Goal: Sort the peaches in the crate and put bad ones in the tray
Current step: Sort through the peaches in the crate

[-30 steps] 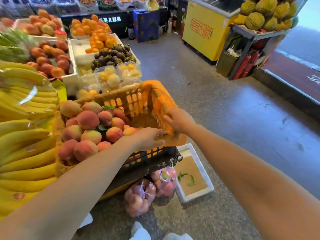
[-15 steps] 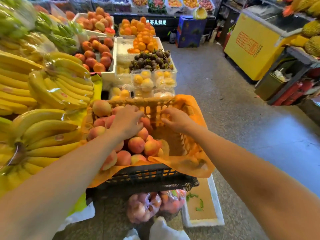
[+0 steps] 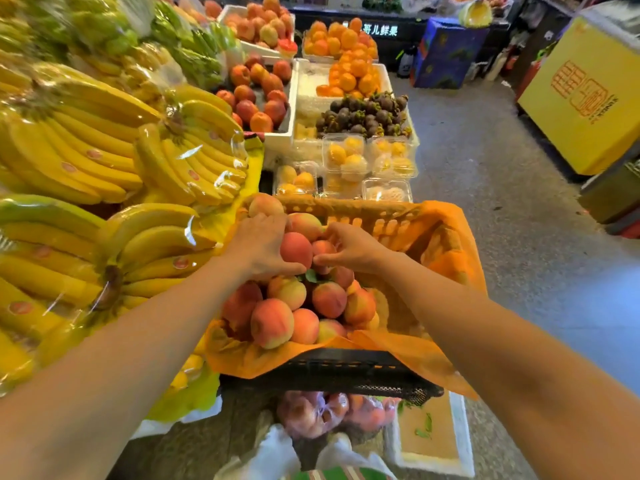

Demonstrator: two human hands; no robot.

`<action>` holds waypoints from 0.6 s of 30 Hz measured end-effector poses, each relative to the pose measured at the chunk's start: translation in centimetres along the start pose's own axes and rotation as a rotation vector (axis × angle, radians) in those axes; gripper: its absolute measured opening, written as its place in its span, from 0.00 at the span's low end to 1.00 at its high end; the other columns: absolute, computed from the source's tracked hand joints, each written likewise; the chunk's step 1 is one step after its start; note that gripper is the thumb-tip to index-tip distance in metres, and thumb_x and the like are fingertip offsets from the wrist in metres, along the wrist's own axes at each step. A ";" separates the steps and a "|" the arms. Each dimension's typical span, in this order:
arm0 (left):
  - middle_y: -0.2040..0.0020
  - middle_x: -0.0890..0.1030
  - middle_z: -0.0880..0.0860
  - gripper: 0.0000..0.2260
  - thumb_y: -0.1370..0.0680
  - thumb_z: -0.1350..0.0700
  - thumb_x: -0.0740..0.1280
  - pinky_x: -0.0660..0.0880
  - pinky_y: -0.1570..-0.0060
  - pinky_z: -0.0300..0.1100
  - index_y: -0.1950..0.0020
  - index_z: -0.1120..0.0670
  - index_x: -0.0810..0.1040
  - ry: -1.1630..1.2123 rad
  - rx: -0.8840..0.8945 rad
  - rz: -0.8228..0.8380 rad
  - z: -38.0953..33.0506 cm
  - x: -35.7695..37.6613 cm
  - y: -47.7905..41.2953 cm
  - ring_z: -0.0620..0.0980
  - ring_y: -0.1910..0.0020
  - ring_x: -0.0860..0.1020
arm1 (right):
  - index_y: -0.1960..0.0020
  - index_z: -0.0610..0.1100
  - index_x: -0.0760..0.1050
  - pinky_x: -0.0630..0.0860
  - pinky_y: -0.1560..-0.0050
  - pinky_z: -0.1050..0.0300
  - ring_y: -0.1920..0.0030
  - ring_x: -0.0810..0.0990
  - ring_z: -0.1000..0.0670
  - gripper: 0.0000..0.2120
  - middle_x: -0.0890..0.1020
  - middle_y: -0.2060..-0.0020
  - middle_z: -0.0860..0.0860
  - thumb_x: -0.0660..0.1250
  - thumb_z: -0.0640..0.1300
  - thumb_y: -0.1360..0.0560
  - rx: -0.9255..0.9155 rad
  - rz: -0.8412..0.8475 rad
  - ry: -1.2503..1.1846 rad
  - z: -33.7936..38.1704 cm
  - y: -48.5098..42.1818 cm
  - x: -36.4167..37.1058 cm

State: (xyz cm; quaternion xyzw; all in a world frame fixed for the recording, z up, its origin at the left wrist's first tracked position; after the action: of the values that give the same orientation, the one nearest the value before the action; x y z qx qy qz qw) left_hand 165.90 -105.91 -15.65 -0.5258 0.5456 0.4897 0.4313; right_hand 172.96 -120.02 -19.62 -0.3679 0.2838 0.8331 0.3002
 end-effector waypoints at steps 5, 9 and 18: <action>0.49 0.76 0.56 0.38 0.44 0.24 0.64 0.74 0.50 0.51 0.47 0.49 0.67 -0.026 0.059 0.079 0.9 0.8 -0.9 0.58 0.49 0.75 | 0.33 0.44 0.67 0.76 0.44 0.51 0.44 0.75 0.48 0.34 0.75 0.41 0.47 0.77 0.54 0.33 0.031 0.014 -0.032 -0.3 0.3 0.6; 0.51 0.77 0.53 0.37 0.47 0.24 0.62 0.75 0.55 0.51 0.48 0.47 0.66 0.087 0.119 0.103 1.3 0.7 -1.6 0.56 0.51 0.75 | 0.35 0.47 0.71 0.72 0.53 0.63 0.48 0.74 0.52 0.28 0.74 0.46 0.52 0.77 0.50 0.32 0.067 -0.004 -0.165 -1.1 1.2 0.2; 0.41 0.72 0.53 0.37 0.40 0.35 0.75 0.67 0.48 0.45 0.37 0.47 0.68 0.220 0.266 0.153 0.4 0.1 -3.0 0.51 0.44 0.69 | 0.33 0.48 0.71 0.75 0.50 0.63 0.45 0.77 0.55 0.27 0.76 0.45 0.52 0.75 0.48 0.29 0.229 -0.048 -0.484 -4.2 3.6 -1.6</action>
State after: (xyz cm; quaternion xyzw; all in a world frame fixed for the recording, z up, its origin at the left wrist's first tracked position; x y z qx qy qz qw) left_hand 168.82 -105.48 -16.04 -0.4717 0.6877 0.3842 0.3961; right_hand 173.16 -125.84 -19.83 -0.1284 0.2872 0.8520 0.4185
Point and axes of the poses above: each hand's wrist, its own y-axis away from the middle knuckle, its own x-axis out of the palm, z = x × y, the point moved 7 cm from there along -y, towards the middle knuckle
